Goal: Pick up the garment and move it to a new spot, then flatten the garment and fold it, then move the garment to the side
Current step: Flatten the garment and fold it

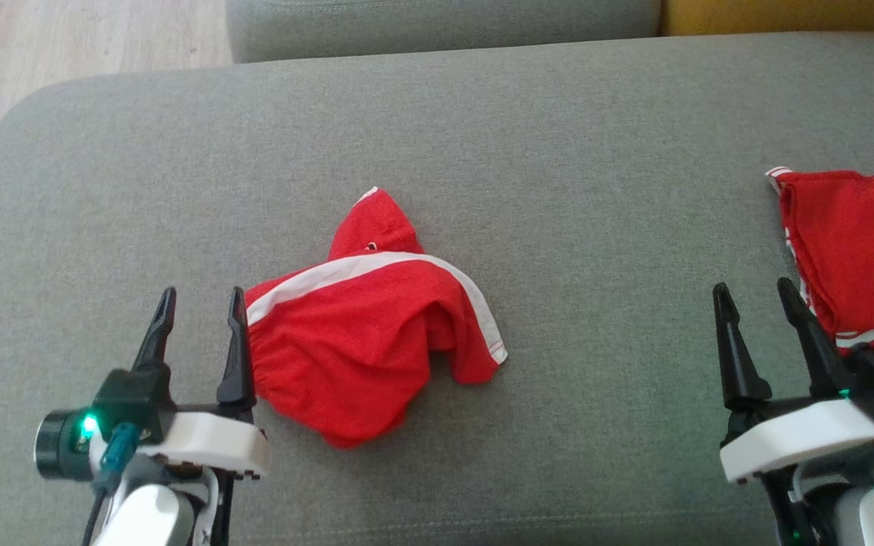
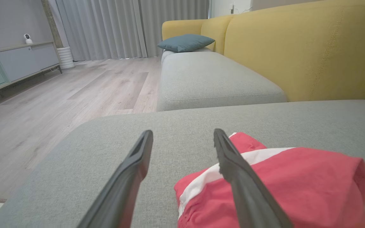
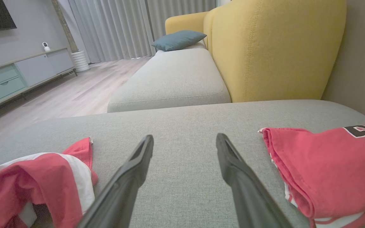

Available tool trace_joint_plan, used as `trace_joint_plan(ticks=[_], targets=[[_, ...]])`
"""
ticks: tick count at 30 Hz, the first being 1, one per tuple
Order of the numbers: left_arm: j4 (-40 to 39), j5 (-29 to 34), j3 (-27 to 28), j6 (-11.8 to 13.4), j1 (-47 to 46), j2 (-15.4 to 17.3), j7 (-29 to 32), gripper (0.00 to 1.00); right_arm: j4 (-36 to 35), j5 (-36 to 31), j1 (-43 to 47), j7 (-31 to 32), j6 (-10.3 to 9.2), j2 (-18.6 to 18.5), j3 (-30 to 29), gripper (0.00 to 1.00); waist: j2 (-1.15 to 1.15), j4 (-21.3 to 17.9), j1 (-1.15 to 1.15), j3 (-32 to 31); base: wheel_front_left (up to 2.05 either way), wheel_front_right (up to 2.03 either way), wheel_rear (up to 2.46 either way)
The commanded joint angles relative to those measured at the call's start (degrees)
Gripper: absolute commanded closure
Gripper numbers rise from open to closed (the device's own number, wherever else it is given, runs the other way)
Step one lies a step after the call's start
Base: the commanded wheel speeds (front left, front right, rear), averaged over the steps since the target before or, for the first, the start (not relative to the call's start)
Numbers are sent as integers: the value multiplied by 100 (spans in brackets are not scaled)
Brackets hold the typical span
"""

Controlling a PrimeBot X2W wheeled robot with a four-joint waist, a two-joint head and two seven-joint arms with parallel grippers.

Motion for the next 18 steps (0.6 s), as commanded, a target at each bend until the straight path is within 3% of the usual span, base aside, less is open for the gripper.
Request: trace_joint_plan(ticks=[1, 11, 18], targets=[[-198, 48, 231, 45, -189, 118, -69, 0, -241, -32, -85, -4, 37, -30, 132, 0, 0, 8, 0, -2, 0, 0, 0], [-110, 37, 202, -17, -274, 79, -97, 0, -173, -73, -96, 107, 37, -30, 166, 0, 0, 176, 0, 51, 0, 0, 0], [-164, 164, 50, -59, -509, 6, -104, 0, 468, 79, -332, 468, 37, -248, 1001, 0, 0, 546, 0, 264, 0, 0, 0]])
